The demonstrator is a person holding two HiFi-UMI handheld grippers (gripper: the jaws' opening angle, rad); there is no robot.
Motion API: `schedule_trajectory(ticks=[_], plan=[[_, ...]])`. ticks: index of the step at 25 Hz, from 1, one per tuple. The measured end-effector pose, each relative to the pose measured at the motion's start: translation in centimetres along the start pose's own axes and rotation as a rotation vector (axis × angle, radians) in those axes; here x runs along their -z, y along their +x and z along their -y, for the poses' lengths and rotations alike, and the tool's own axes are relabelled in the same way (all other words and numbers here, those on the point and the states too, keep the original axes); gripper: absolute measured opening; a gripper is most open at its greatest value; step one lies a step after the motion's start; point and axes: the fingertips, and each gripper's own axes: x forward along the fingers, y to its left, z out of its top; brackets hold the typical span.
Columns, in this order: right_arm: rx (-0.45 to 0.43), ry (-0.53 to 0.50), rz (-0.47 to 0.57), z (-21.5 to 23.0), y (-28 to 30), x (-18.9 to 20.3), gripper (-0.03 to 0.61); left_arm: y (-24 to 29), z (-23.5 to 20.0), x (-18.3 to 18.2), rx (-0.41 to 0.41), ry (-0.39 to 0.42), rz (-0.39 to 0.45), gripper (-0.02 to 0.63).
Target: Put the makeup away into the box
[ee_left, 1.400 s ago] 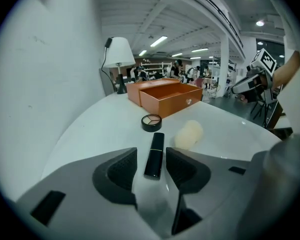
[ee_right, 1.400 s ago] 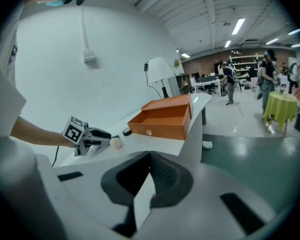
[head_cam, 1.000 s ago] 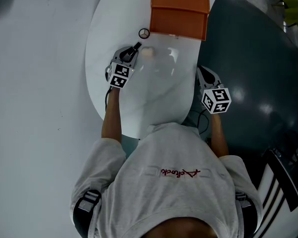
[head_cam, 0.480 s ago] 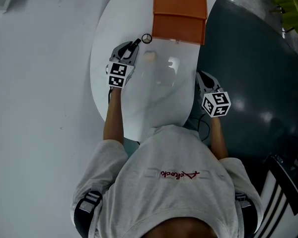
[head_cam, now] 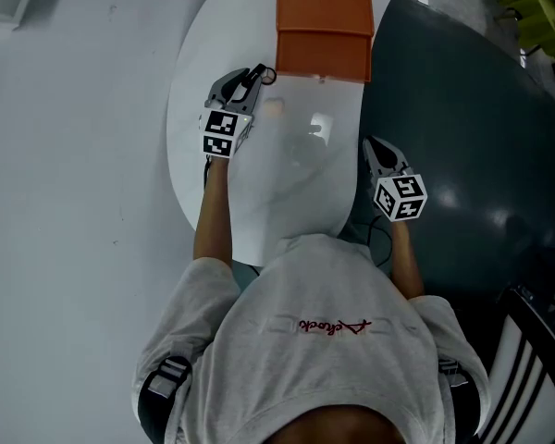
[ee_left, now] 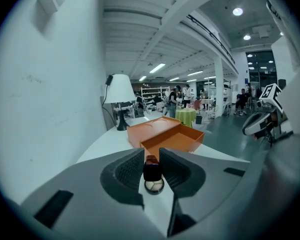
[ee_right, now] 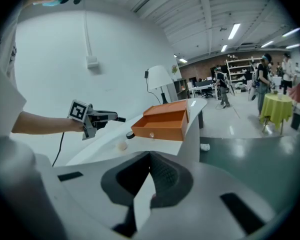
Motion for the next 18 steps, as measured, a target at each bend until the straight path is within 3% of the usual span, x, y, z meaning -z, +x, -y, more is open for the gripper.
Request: schedule_trajectory(ticks=[8, 15, 18], plan=[[0.036, 0.016, 0.011, 1.2, -1.6, 0.7, 0.020, 4.8, 3.3, -5.7, 0.101, 0.071, 0.063, 0.097], [0.100, 0.049, 0.009, 4.3, -3.8, 1.7, 0.020, 9.5, 7.4, -7.1, 0.210, 0.140, 0.043, 0.097], [0.114, 0.057, 0.010, 5.0, -4.2, 1.9, 0.020, 11.2, 8.6, -6.9, 0.265, 0.211, 0.016, 0.097]])
